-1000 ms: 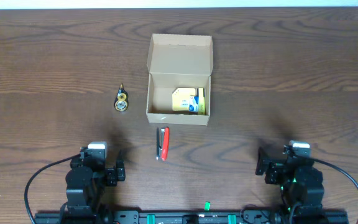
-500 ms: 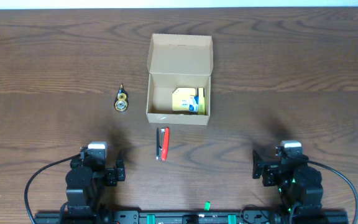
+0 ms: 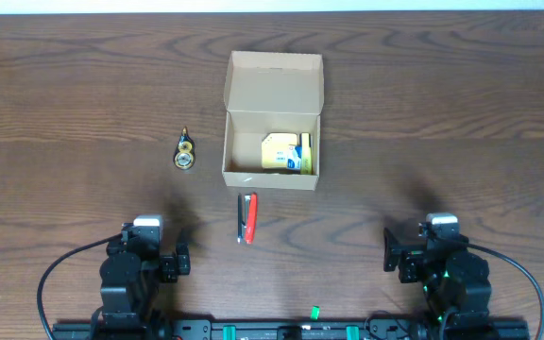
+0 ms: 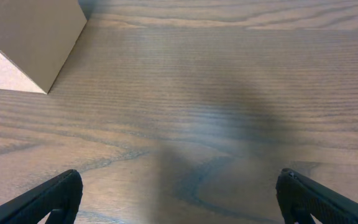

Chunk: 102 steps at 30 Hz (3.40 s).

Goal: Pack container

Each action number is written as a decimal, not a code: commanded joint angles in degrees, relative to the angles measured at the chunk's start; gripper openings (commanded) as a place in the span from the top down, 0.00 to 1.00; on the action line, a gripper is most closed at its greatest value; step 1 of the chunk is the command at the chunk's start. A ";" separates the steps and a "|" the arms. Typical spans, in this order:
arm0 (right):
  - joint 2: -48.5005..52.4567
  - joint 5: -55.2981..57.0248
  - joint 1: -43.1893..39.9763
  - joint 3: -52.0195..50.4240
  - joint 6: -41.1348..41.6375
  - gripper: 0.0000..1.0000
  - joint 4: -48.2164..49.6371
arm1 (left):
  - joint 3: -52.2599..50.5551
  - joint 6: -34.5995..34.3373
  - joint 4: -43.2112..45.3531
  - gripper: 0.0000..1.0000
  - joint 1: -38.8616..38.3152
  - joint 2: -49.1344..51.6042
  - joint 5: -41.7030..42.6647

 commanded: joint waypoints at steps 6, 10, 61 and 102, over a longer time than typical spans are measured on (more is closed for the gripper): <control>-0.61 -0.39 0.37 -0.76 -0.90 0.01 -0.07 | 3.02 -6.99 -3.10 0.05 -0.17 0.46 -0.35; -0.61 -0.39 0.37 -0.76 -0.90 0.01 -0.09 | 9.66 -7.98 -3.63 0.05 -0.15 5.05 -1.07; -0.61 -0.39 0.37 -0.76 -0.90 0.01 -0.09 | 78.09 -8.41 -15.17 0.05 0.87 109.26 3.34; -0.61 -0.39 0.37 -0.76 -0.90 0.01 -0.07 | 78.34 -11.02 -13.62 0.64 1.55 119.49 4.22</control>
